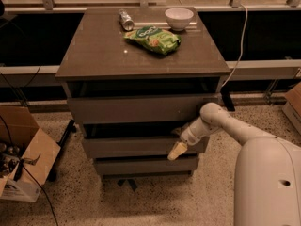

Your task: Open middle drawer

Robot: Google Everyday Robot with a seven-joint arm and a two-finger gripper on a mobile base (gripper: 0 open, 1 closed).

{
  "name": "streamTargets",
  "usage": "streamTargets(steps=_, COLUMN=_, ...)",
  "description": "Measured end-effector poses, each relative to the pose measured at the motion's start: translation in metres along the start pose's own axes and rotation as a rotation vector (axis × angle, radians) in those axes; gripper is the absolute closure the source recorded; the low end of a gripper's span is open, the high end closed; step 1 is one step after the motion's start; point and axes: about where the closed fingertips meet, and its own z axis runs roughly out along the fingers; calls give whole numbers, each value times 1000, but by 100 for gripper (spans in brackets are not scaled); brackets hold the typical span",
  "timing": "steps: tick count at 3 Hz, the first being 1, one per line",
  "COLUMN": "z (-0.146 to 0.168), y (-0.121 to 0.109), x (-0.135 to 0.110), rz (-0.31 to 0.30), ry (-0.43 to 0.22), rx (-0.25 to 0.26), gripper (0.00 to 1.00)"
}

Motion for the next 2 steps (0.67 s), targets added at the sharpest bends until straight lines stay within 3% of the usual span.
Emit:
streamTargets(steps=1, z=-2, y=0, x=0, rz=-2, ry=-9, rx=5, gripper=58)
streamTargets(steps=2, z=-2, y=0, x=0, rz=-2, ry=-9, rx=5, gripper=80)
